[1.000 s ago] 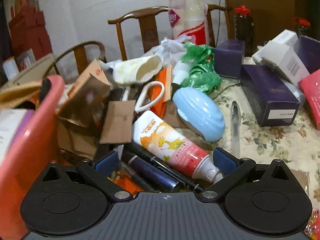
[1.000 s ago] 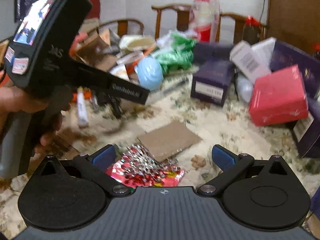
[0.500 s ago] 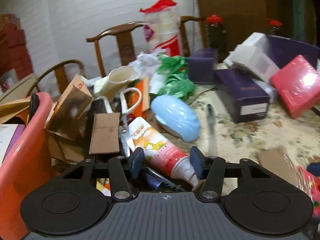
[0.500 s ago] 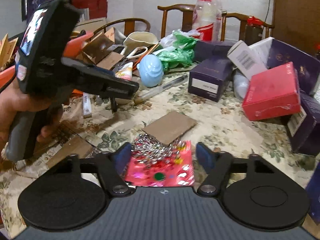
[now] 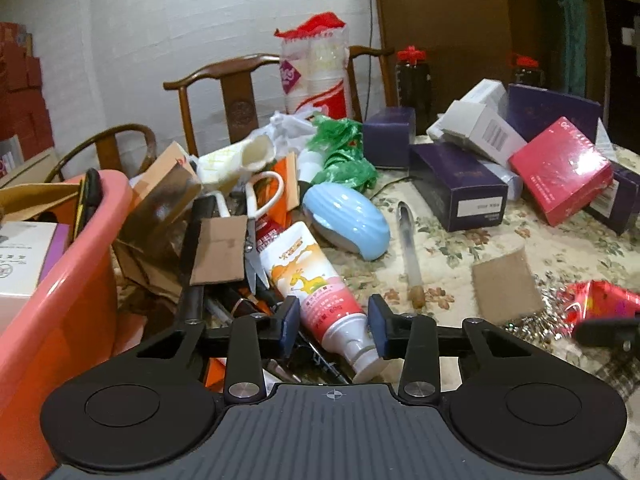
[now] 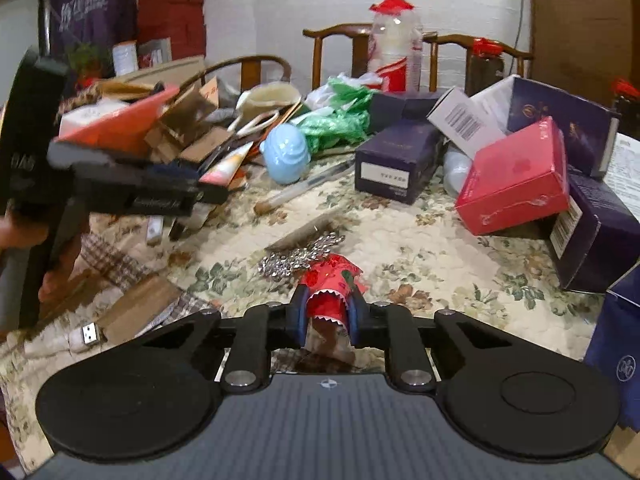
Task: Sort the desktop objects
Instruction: 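Grasp the red paper cup with the right tool while the left tool grasps the toothpaste tube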
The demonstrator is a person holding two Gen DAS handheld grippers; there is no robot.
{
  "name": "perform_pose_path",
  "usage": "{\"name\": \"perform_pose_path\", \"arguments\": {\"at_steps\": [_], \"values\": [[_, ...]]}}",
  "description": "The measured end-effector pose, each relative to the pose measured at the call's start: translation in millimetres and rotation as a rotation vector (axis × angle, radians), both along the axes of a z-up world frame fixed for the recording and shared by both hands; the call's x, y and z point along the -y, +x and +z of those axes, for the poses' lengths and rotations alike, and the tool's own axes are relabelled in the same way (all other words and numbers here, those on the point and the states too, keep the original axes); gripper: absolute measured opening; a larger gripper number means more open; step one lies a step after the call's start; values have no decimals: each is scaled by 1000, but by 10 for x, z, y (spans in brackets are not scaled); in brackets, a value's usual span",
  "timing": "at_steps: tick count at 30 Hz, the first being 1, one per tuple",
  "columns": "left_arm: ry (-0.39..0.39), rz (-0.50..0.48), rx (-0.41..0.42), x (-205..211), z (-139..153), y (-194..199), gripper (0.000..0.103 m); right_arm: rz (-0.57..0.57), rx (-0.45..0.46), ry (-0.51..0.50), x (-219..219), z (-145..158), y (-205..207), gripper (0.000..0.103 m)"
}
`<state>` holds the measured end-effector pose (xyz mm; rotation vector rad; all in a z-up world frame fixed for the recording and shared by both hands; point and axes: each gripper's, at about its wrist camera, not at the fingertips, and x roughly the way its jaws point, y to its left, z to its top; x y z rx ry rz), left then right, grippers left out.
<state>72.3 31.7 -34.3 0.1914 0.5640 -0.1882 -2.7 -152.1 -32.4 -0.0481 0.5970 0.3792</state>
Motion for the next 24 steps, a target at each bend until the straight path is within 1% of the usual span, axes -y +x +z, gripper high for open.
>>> {"name": "perform_pose_path", "arguments": {"at_steps": [4, 7, 8, 9, 11, 16, 17, 18, 19, 20, 21, 22, 24], "values": [[23, -16, 23, 58, 35, -46, 36, -19, 33, 2, 63, 39, -30, 21], [21, -46, 53, 79, 86, -130, 31, -29, 44, 17, 116, 60, -36, 21], [22, -59, 74, 87, 115, -173, 17, -33, 49, 21, 128, 63, -38, 21], [30, -68, 96, 96, 144, -217, 8, -38, 57, 25, 143, 75, -50, 21], [43, -79, 130, 101, 214, -302, 8, -45, 67, 32, 159, 97, -76, 21], [24, -74, 163, 42, 342, -442, 8, -50, 94, 56, 191, 166, -124, 21], [27, -65, 170, 26, 352, -465, 18, -52, 100, 64, 195, 180, -134, 21], [23, -53, 171, 0, 360, -478, 39, -53, 109, 71, 198, 199, -146, 21], [20, -37, 161, -26, 360, -482, 53, -50, 110, 73, 194, 211, -157, 21], [16, -18, 150, -46, 358, -462, 80, -45, 111, 78, 190, 223, -160, 21], [9, -3, 152, -62, 352, -457, 94, -42, 114, 87, 187, 232, -158, 21], [12, 6, 158, -53, 342, -457, 94, -39, 114, 89, 177, 234, -160, 21], [36, 6, 141, 29, 315, -415, 94, -39, 116, 95, 163, 231, -141, 21]]}}
